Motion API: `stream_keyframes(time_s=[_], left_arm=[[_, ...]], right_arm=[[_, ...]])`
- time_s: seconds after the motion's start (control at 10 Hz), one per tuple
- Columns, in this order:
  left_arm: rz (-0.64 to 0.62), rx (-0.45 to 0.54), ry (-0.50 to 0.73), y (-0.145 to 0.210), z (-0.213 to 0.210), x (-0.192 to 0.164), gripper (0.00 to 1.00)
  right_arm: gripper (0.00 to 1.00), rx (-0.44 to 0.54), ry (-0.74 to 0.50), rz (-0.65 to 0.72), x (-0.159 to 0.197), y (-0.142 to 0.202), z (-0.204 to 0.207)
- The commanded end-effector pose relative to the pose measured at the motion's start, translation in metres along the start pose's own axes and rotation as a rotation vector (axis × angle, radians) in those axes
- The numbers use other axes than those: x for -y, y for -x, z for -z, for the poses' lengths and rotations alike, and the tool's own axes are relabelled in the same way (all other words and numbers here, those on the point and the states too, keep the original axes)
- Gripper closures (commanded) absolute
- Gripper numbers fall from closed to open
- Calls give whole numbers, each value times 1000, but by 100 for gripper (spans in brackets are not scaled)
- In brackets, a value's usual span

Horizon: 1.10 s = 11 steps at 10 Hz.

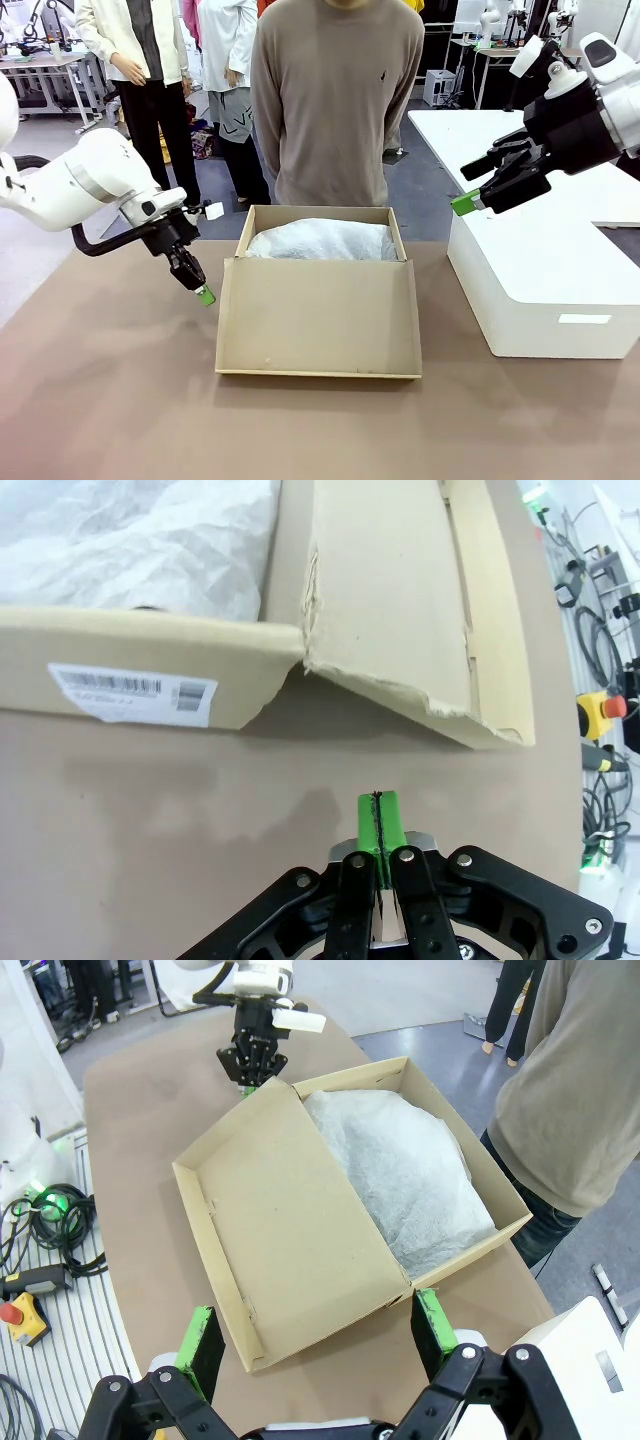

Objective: Pack the shoes into the box.
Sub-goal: Close the Shoes Box.

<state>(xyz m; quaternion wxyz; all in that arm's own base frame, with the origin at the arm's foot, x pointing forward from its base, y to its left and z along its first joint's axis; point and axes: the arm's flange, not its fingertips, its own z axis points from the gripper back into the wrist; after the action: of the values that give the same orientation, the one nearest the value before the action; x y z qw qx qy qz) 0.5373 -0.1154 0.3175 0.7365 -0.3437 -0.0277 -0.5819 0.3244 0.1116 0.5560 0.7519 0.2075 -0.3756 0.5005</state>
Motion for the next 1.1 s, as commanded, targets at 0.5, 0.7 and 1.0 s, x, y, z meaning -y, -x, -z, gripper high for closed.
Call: stream_keyframes(time_s=[0.5,0.7,1.0], left_arm=[[22,18,44,-9,11,-12,100],[17,26,62,-8,17,-17,100],[16,43,86,-9,25,-19,100]], right_arm=[[0,24,-15,-19,4,0,2],[0,24,-15,-19,4,0,2],[0,24,-15,-19,4,0,2]])
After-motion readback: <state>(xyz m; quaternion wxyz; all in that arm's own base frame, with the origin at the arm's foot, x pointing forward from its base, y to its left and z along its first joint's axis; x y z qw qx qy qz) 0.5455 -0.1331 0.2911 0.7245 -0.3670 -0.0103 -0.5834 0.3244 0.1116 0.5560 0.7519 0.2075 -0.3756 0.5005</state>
